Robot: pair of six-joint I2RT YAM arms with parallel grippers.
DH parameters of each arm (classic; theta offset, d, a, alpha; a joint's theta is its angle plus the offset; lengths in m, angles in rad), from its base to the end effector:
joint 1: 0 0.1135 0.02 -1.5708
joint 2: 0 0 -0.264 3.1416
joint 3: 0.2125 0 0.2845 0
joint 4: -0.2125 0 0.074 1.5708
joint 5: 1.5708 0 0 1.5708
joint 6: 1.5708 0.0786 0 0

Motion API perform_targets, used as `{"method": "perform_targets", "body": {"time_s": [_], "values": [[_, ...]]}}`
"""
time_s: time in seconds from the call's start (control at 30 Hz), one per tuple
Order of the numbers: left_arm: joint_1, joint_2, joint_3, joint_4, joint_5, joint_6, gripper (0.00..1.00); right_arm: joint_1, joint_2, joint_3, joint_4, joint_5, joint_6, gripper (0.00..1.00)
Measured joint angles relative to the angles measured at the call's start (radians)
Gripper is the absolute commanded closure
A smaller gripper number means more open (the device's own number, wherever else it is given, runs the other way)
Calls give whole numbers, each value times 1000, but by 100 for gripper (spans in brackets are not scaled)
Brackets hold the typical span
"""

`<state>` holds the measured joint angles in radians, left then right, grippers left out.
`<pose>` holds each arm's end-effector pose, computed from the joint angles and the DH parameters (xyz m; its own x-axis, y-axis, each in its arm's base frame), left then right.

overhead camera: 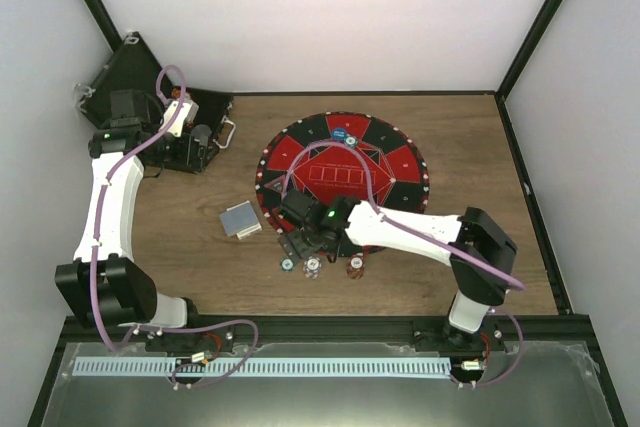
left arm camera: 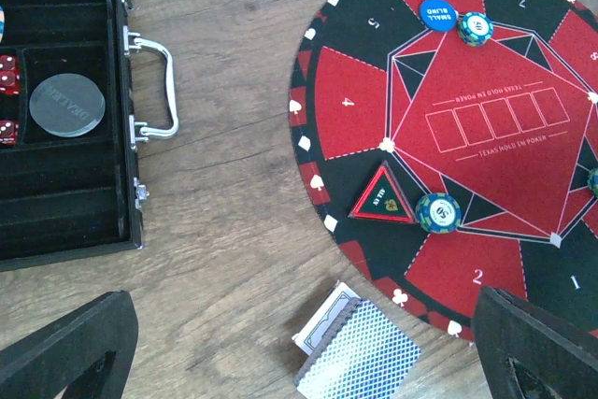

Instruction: Distribute texas hold em gaming equipment

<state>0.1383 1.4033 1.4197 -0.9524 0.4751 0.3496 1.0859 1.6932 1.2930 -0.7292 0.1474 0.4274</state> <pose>0.3401 0.0110 0.3225 -0.6992 0.2102 -0.6833 0.4104 0.9006 -0.1429 0.1951 0.3455 0.1852 -0.7342 -0.5138 -0.4438 -0.5951 0.8017 0.0562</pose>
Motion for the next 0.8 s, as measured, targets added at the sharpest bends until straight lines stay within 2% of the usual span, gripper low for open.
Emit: {"method": "perform_targets", "body": {"time_s": [0.23,0.8], "values": [[0,0,0,0,0,0,0,50,60,-48,-5,-10,9,9],[0,0,0,0,0,0,0,58,62,-116,27,-68,19,28]]}}
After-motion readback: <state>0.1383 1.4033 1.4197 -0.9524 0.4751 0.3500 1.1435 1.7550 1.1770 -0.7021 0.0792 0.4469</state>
